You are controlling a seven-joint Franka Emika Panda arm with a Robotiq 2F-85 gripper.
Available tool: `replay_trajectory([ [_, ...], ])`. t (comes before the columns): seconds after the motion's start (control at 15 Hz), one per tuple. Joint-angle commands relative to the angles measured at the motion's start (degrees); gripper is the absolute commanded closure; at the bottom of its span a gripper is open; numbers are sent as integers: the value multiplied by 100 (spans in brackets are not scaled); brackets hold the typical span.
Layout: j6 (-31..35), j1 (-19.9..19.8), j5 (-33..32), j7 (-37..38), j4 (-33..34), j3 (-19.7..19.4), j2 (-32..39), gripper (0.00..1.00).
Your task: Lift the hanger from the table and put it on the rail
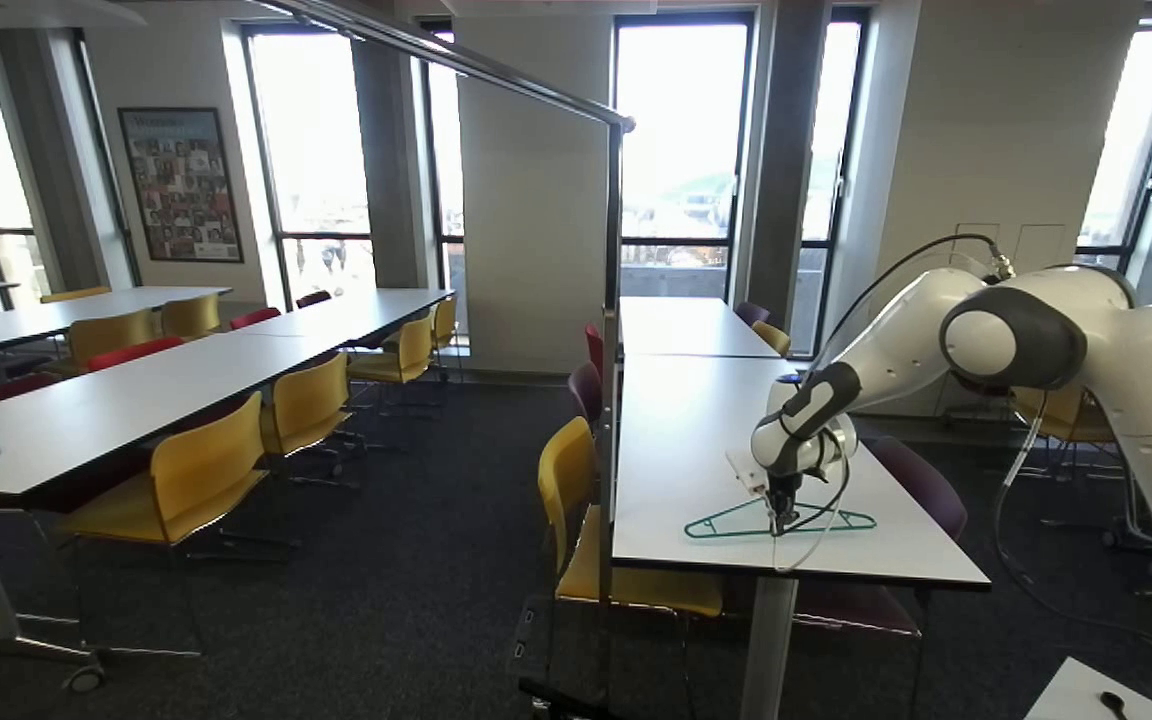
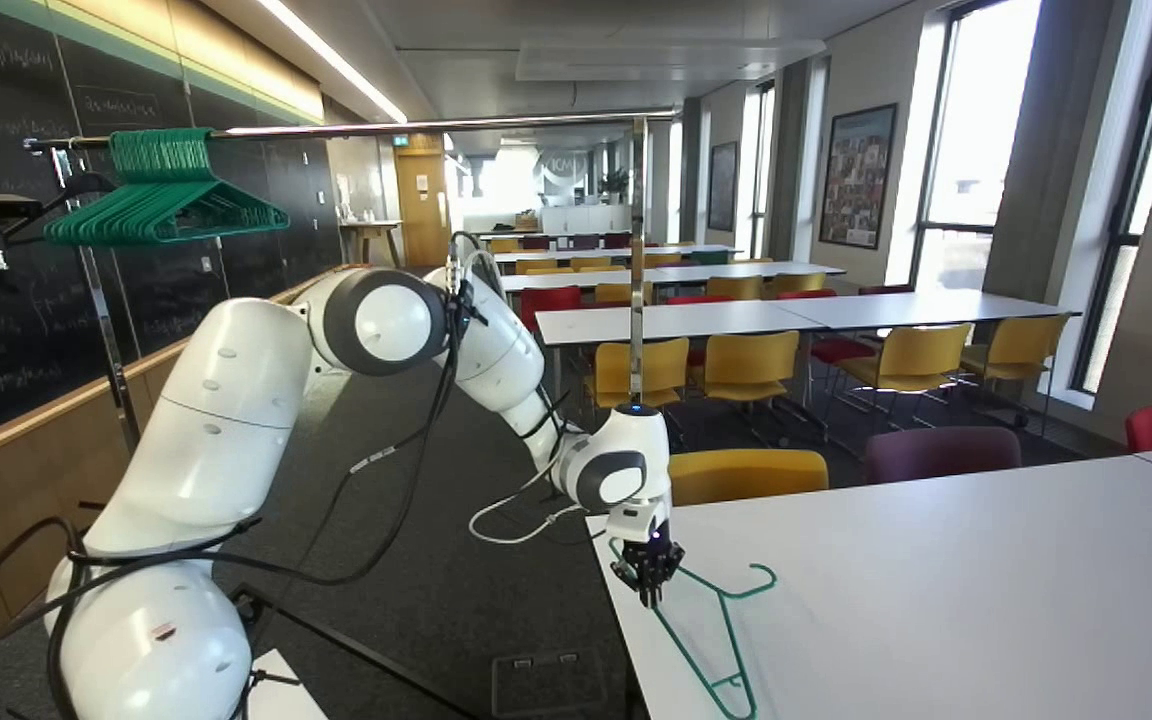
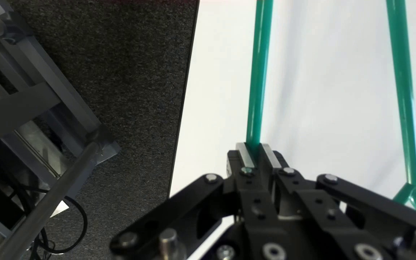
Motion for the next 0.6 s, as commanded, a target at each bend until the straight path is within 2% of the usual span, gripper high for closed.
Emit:
replay_trajectory([
  [0.0, 303, 277, -418, 325, -652, -162, -745, 98],
  [0.53, 963, 589, -1536, 1279, -1346, -372, -1712, 98],
])
